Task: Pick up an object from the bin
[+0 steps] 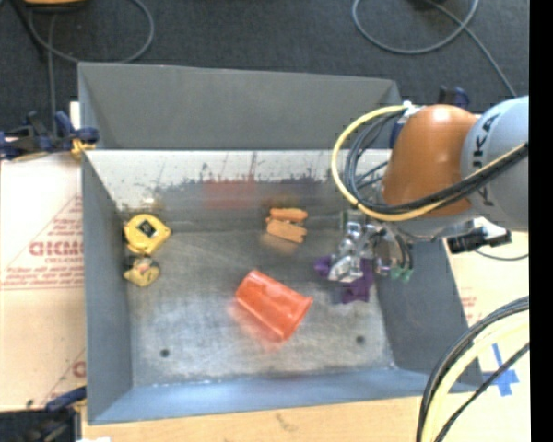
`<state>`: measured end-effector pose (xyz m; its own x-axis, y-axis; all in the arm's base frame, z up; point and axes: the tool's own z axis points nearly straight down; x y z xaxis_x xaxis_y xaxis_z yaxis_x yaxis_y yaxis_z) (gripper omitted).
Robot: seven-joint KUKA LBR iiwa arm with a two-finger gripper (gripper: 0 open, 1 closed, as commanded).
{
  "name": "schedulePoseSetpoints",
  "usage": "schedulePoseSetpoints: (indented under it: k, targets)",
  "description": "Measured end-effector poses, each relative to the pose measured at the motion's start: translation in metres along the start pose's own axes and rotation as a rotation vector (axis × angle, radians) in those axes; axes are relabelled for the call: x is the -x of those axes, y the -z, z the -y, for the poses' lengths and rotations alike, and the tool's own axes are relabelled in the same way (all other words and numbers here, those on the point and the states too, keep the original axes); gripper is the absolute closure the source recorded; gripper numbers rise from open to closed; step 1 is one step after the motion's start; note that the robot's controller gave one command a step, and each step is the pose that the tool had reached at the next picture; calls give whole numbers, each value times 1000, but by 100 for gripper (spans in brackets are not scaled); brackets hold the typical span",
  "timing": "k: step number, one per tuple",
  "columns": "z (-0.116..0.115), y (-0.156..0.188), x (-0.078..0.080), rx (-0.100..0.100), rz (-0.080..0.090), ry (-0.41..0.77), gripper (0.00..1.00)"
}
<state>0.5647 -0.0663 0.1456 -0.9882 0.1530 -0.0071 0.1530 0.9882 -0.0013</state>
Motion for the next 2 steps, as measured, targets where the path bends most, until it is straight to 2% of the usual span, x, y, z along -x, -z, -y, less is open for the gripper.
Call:
schedulePoseSetpoints:
  k: [1, 2]
  targets:
    - [-11, 88, -18, 3, -1, -5, 0]
    - [-11, 86, -18, 1, -2, -4, 0]
